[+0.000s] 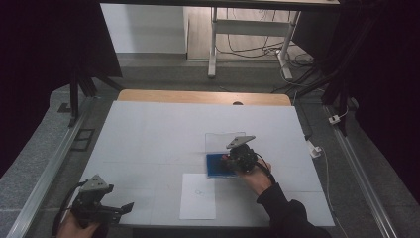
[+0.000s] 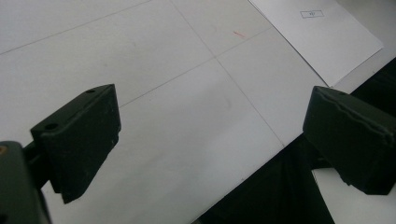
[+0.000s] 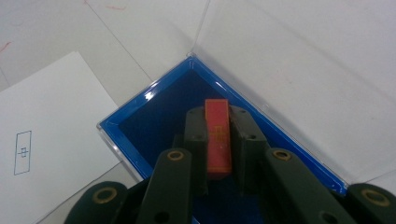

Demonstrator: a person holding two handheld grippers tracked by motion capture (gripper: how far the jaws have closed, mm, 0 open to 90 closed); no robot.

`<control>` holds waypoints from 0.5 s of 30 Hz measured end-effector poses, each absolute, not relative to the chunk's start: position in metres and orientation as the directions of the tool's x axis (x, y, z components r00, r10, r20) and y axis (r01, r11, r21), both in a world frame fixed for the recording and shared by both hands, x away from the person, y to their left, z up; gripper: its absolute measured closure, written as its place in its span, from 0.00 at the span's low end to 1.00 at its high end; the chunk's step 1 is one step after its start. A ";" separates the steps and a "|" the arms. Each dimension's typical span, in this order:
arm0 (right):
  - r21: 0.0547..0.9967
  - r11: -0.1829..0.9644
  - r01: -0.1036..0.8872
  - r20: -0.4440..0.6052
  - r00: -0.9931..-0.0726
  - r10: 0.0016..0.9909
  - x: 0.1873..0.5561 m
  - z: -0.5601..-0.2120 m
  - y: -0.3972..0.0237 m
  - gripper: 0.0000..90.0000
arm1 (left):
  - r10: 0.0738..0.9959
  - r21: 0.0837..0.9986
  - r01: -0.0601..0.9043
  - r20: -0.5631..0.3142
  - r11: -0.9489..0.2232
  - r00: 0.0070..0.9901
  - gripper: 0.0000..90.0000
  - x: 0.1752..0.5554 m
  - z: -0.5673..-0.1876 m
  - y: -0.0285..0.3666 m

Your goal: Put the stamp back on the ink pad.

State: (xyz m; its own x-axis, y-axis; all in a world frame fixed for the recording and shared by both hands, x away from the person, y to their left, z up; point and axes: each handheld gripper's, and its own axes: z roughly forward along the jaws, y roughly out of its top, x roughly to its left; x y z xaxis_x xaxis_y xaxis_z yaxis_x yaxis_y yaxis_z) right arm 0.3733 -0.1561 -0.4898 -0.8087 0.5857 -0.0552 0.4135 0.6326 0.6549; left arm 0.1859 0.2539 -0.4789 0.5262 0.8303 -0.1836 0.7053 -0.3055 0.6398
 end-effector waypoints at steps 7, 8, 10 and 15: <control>0.676 0.613 0.409 -0.046 -0.807 0.589 0.372 -0.486 -0.157 0.81 | 0.831 0.640 0.706 -0.184 -0.305 0.526 0.05 0.186 -0.479 0.254; 0.676 0.610 0.413 -0.043 -0.805 0.592 0.371 -0.485 -0.157 0.80 | 0.831 0.640 0.706 -0.184 -0.305 0.526 0.05 0.186 -0.479 0.254; 0.681 0.606 0.411 -0.042 -0.805 0.592 0.371 -0.484 -0.158 0.75 | 0.831 0.640 0.706 -0.184 -0.304 0.525 0.05 0.186 -0.479 0.254; 0.692 0.589 0.417 -0.029 -0.799 0.601 0.370 -0.481 -0.161 0.63 | 0.831 0.640 0.705 -0.184 -0.304 0.525 0.05 0.186 -0.479 0.254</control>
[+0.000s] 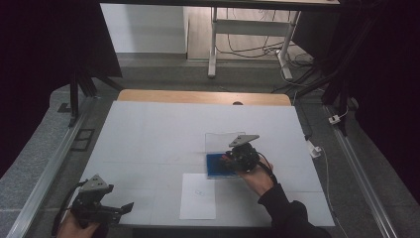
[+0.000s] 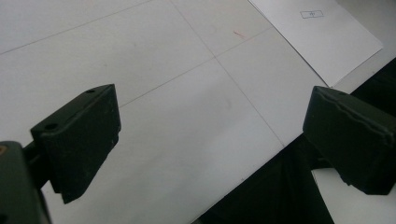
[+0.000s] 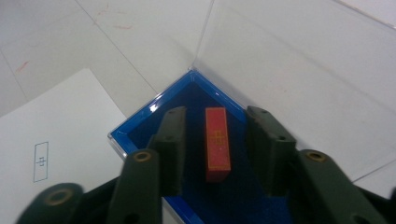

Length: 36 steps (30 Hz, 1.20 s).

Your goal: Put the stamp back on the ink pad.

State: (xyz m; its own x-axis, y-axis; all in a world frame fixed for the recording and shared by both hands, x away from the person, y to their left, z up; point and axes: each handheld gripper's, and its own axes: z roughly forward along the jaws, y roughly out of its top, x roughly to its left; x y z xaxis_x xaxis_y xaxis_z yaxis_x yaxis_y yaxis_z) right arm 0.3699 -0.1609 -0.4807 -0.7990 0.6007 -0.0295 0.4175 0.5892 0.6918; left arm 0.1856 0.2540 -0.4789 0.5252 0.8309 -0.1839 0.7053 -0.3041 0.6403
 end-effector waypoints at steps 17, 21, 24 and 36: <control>0.717 0.528 0.456 0.045 -0.785 0.618 0.361 -0.470 -0.170 0.33 | 0.832 0.638 0.706 -0.181 -0.306 0.524 0.05 0.186 -0.479 0.254; 0.722 0.515 0.462 0.064 -0.786 0.615 0.359 -0.468 -0.172 0.29 | 0.834 0.638 0.707 -0.178 -0.306 0.523 0.05 0.186 -0.479 0.253; 0.723 0.503 0.474 0.077 -0.778 0.623 0.357 -0.467 -0.173 0.24 | 0.834 0.637 0.707 -0.178 -0.306 0.522 0.05 0.186 -0.479 0.254; 0.729 0.493 0.475 0.090 -0.781 0.618 0.348 -0.461 -0.176 0.06 | 0.836 0.635 0.709 -0.176 -0.307 0.519 0.05 0.186 -0.479 0.253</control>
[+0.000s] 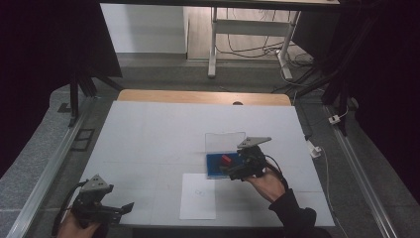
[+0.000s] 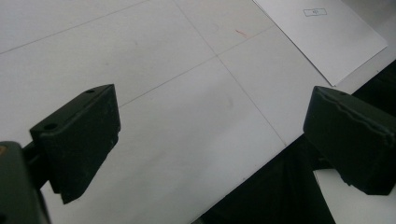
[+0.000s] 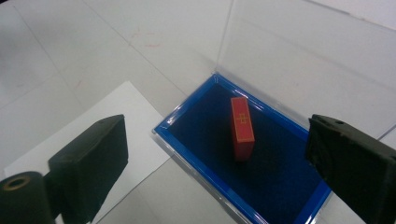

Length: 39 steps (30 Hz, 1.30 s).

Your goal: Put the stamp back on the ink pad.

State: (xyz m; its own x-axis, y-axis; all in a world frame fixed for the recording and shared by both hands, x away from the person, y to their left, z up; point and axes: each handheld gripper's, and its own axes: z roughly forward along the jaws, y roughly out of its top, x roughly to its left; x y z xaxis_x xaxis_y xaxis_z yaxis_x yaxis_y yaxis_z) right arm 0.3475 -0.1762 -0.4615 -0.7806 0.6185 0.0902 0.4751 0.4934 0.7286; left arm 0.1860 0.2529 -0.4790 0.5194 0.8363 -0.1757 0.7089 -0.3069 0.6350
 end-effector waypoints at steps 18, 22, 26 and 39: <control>0.741 0.506 0.441 0.040 -0.782 0.622 0.321 -0.452 -0.194 0.00 | 0.838 0.632 0.712 -0.175 -0.306 0.516 0.05 0.186 -0.479 0.253; 0.744 0.503 0.440 0.039 -0.780 0.625 0.315 -0.450 -0.201 0.00 | 0.838 0.633 0.712 -0.177 -0.305 0.517 0.05 0.186 -0.479 0.253; 0.746 0.491 0.449 0.049 -0.773 0.632 0.309 -0.448 -0.209 0.00 | 0.838 0.632 0.713 -0.178 -0.305 0.516 0.05 0.187 -0.479 0.253; 0.751 0.461 0.473 0.045 -0.733 0.678 0.289 -0.444 -0.235 0.00 | 0.838 0.631 0.713 -0.177 -0.306 0.516 0.05 0.187 -0.479 0.253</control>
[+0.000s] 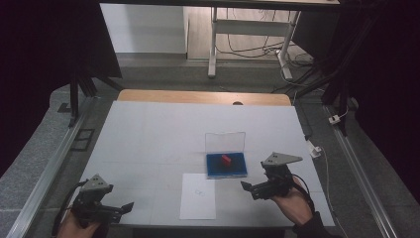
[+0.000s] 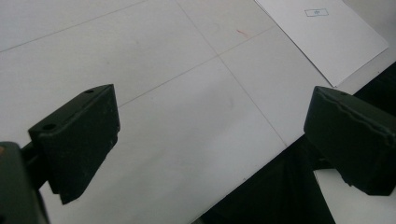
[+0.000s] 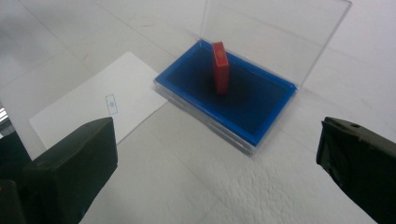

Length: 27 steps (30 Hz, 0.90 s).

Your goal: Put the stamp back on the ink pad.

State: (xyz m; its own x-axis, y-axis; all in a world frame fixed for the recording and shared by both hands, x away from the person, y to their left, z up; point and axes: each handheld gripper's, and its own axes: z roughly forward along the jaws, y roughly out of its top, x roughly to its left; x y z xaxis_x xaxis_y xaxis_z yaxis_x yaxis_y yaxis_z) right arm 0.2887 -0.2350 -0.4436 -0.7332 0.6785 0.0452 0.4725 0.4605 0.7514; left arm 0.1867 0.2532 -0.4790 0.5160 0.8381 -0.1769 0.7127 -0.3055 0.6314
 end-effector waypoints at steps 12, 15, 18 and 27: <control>0.766 0.397 0.506 0.064 -0.674 0.736 0.269 -0.442 -0.268 0.00 | 0.839 0.632 0.713 -0.177 -0.305 0.515 0.04 0.187 -0.479 0.253; 0.766 0.388 0.512 0.059 -0.658 0.750 0.264 -0.442 -0.275 0.00 | 0.839 0.632 0.713 -0.177 -0.304 0.515 0.04 0.187 -0.479 0.253; 0.771 0.375 0.515 0.057 -0.643 0.764 0.260 -0.442 -0.283 0.00 | 0.839 0.631 0.713 -0.177 -0.304 0.515 0.04 0.187 -0.479 0.253; 0.768 0.344 0.540 0.056 -0.592 0.804 0.247 -0.444 -0.304 0.00 | 0.839 0.631 0.713 -0.177 -0.304 0.514 0.04 0.187 -0.479 0.253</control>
